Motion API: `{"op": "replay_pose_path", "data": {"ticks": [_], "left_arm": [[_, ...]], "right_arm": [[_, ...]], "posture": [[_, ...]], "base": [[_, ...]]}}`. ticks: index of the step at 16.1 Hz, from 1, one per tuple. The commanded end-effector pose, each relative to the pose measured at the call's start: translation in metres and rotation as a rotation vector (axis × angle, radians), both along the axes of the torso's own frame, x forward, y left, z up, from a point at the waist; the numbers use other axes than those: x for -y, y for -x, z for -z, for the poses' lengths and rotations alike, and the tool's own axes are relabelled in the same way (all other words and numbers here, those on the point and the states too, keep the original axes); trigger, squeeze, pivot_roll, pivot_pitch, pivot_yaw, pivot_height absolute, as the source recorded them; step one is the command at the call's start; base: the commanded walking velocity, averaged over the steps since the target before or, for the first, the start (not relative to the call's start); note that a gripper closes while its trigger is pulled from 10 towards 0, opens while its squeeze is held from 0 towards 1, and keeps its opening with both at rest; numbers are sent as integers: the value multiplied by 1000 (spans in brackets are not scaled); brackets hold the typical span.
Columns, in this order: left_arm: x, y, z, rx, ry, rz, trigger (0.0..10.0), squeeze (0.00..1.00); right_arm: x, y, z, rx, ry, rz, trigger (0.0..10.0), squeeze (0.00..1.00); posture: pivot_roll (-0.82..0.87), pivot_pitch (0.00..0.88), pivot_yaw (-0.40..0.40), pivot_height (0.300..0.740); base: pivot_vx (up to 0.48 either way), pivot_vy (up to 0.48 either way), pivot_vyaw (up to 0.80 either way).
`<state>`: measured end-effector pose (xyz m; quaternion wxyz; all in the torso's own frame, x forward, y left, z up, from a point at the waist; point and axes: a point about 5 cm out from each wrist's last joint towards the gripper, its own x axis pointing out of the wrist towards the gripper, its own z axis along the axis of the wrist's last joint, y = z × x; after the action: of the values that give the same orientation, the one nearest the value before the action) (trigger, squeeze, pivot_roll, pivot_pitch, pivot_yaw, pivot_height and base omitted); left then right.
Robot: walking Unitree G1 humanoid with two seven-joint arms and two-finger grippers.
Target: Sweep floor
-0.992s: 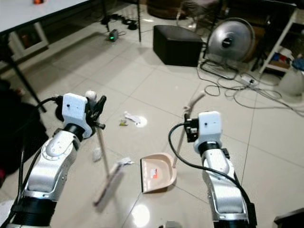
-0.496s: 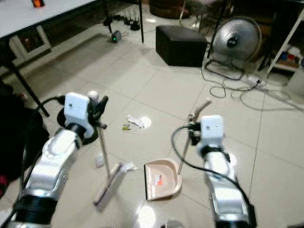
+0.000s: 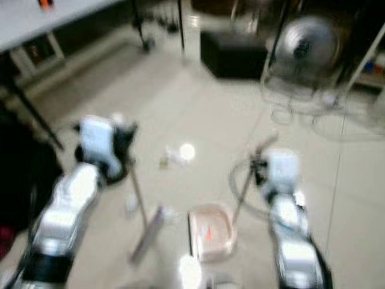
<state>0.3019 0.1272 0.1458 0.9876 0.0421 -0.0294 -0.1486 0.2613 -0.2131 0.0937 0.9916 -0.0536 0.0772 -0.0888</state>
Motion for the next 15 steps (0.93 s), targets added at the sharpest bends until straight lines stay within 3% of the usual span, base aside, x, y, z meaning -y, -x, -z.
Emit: {"op": "replay_pose_path", "data": {"ticks": [1, 3, 4, 5, 12, 15], "left_arm": [[-7, 2, -4, 13, 14, -24, 10000, 0], [-10, -1, -6, 19, 16, -38, 10000, 0], [-10, -1, -8, 25, 17, -40, 10000, 0], [-10, 0, -11, 35, 19, -42, 10000, 0], [-19, 1, -16, 45, -15, -29, 10000, 0], [-26, 1, -21, 49, -26, -39, 10000, 0]], "right_arm": [[-3, -1, -2, 27, -28, -11, 10000, 0], [4, -3, 1, 35, -73, -8, 10000, 59], [10, -6, 2, 40, -73, -24, 10000, 1000], [20, -13, 1, 49, -69, -26, 10000, 1000], [37, -34, 5, 71, -89, -11, 10000, 1000], [47, -48, 7, 58, -147, -9, 10000, 1000]], "posture": [[-48, 95, 58, 740], [-44, 98, 55, 740], [-37, 100, 51, 740], [-12, 107, 50, 740], [30, 96, 73, 740], [57, 108, 79, 740]], "base": [[0, 0, 0], [0, 0, 0], [0, 0, 0], [0, 0, 0], [0, 0, 0], [0, 0, 0]]}}
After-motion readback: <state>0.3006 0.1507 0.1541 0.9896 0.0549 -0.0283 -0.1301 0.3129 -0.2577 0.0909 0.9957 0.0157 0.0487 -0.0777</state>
